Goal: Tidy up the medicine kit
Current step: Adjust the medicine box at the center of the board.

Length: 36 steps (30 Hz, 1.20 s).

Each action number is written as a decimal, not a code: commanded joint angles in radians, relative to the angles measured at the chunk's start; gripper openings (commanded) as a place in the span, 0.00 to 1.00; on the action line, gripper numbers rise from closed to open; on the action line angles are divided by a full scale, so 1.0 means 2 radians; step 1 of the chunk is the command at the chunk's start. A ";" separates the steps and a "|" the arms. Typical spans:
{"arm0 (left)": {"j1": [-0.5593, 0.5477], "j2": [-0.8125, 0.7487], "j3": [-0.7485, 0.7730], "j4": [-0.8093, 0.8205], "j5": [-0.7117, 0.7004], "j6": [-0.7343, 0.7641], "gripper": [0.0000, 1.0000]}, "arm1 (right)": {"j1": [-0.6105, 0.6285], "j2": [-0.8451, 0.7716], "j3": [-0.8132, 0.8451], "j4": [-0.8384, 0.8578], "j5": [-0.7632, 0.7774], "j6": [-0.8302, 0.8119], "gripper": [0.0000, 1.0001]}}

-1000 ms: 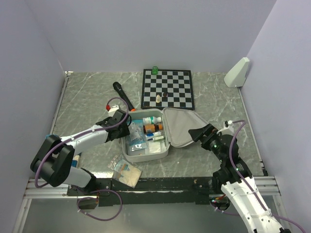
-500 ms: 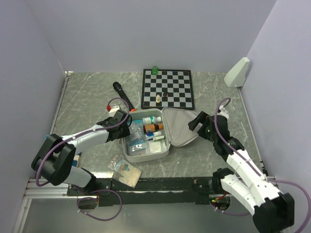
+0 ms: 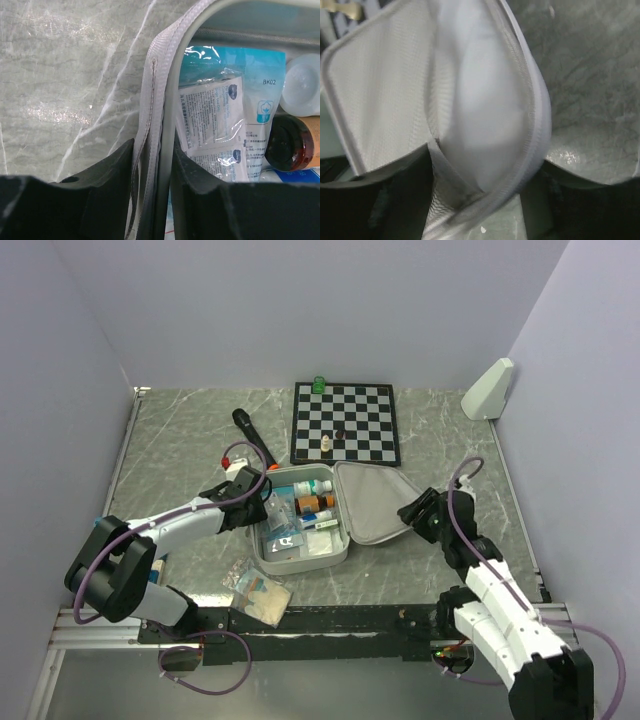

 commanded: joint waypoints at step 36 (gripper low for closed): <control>-0.009 0.020 0.021 0.069 0.038 0.050 0.05 | 0.073 -0.035 0.240 -0.047 -0.132 -0.154 0.93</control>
